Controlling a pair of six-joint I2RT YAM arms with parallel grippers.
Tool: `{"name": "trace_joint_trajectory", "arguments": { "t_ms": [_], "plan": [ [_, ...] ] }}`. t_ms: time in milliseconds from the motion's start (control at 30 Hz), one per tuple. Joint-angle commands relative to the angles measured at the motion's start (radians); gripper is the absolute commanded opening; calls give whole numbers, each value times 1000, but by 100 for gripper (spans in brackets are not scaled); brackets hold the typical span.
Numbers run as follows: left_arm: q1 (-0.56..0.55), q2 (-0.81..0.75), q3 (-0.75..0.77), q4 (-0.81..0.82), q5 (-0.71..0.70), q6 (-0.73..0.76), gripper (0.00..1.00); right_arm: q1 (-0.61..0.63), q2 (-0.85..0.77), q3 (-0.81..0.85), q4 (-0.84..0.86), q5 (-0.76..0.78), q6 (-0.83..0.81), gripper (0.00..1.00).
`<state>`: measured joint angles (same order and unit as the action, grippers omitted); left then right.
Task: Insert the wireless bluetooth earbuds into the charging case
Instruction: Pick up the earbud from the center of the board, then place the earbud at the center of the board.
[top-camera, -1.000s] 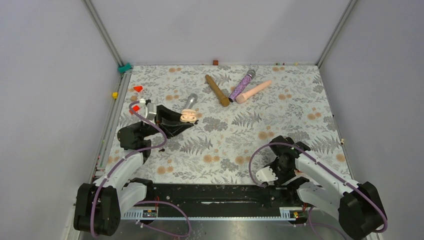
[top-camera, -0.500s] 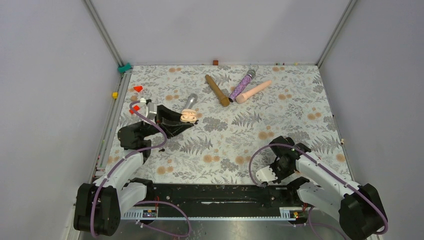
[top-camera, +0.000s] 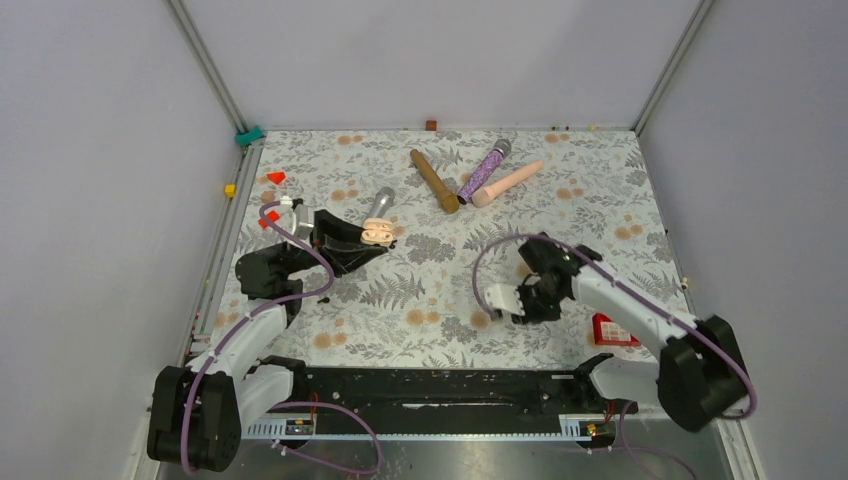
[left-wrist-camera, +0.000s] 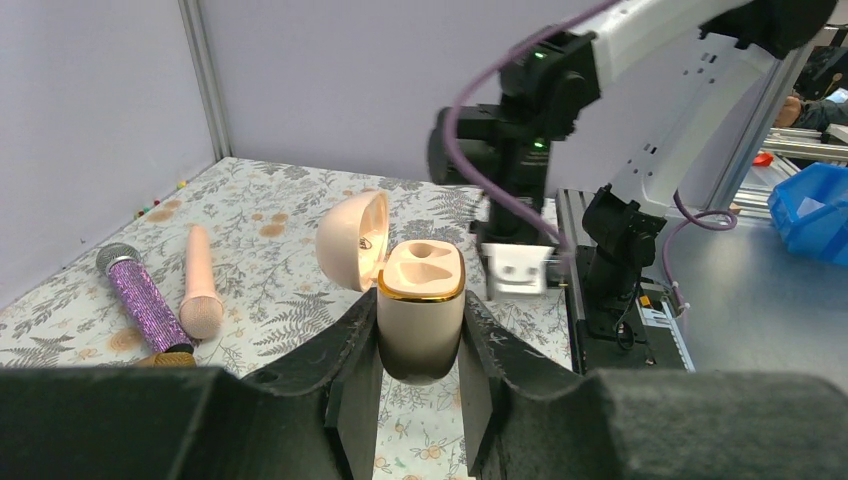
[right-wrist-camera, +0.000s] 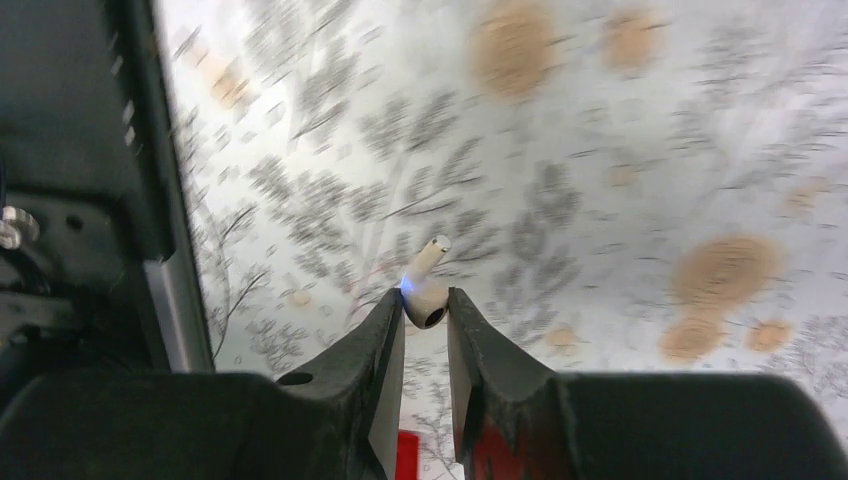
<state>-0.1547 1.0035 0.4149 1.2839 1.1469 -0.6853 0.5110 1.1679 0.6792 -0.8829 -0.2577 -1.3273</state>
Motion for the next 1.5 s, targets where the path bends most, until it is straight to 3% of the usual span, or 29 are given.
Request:
{"name": "trace_joint_trajectory", "arguments": {
  "t_ms": [0, 133, 267, 733, 1067, 1333, 1467],
  "plan": [
    [-4, 2, 22, 39, 3, 10, 3, 37, 227, 257, 67, -23, 396, 15],
    [-5, -4, 20, 40, 5, 12, 3, 62, 467, 497, 62, 92, 684, 11],
    [-6, -11, 19, 40, 5, 12, 3, 63, 599, 636, 71, 117, 835, 13],
    [-6, -10, 16, 44, 5, 20, 3, 74, 825, 854, 36, 253, 1144, 19],
    [-5, -7, 16, 43, 4, 21, 3, 89, 926, 919, -16, 273, 1181, 23],
    [-6, -6, 15, 43, 5, 24, 4, 92, 828, 878, -6, 187, 1074, 58],
    [-6, -9, 16, 43, 6, 22, 5, 92, 696, 784, 51, 167, 890, 63]
  ]
}}
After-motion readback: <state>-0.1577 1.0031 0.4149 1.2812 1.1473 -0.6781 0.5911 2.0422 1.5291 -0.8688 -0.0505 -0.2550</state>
